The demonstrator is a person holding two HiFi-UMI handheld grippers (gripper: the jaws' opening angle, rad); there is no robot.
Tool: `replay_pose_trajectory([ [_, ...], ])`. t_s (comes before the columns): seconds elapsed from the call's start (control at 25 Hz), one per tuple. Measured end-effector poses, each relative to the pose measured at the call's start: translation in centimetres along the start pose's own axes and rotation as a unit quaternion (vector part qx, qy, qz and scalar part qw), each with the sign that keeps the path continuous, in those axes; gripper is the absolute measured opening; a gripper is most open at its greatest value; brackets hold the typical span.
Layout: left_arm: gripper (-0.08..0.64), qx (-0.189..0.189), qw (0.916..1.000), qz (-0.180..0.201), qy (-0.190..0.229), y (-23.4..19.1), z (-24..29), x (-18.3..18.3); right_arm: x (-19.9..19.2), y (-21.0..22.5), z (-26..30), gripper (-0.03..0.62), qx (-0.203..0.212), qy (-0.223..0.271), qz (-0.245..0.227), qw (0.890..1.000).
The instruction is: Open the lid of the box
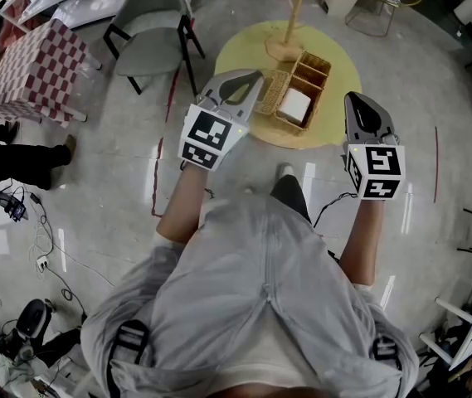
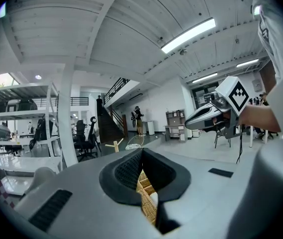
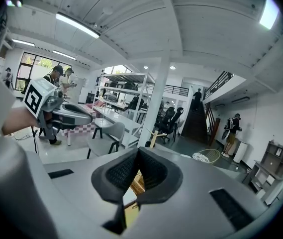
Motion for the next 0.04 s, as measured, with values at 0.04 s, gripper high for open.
replay_pose_trajectory([
  [0.04, 0.029, 0.000, 1.0000, -0.001, -0.001, -0.11, 0.12, -0.09, -0.03, 0.06, 0.18, 0.023, 0.000, -0.001, 0.000, 1.000],
])
Point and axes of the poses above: the fingertips, and each gripper's own axes: z forward along the fingers, y to its right, x out of its top, the point moved 3 cm from there along -z, backward along the fingers, and after that the axes turned 14 degrees about x, right-handed, at the moved point
